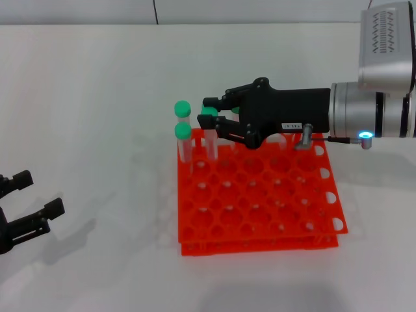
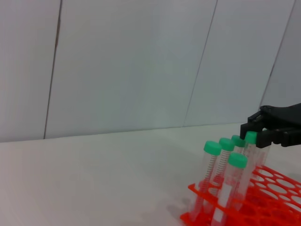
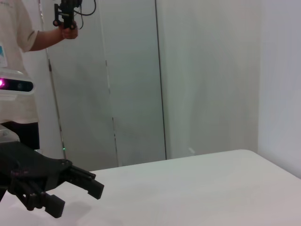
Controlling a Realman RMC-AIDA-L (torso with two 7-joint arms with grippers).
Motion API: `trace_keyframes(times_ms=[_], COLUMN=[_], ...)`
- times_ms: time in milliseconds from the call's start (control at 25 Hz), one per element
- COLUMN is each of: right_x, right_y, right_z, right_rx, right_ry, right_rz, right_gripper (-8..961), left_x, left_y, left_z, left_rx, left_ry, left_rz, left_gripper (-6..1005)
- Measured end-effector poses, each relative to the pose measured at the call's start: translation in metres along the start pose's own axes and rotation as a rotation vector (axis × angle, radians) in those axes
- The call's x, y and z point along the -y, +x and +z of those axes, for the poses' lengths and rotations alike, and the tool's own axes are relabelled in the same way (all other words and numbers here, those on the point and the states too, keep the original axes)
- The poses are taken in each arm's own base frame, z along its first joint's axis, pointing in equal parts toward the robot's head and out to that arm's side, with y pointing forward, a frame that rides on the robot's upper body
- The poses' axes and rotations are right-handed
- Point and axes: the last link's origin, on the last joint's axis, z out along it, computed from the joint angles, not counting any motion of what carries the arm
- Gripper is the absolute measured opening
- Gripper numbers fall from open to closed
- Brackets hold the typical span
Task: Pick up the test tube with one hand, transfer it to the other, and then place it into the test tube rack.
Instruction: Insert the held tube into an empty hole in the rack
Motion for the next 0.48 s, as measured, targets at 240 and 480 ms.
trace_keyframes(times_ms=[240, 480], right_x=[-0.0021, -0.0043], right_y=[0.0004, 0.0013], right_z=[0.0022, 0.0052], right_rx=[-0.007, -0.019], right_ry=[-0.011, -0.021], right_rz=[-0.005, -0.016], right_gripper=[249, 248], left_x=[0.0, -0.0005], left_y=[0.0, -0.0008], left_z=[0.0001, 0.0005], left_rx=[0.0, 0.0], left_ry=[0.0, -0.001], left_rz=[0.0, -0.003], left_gripper=[892, 892])
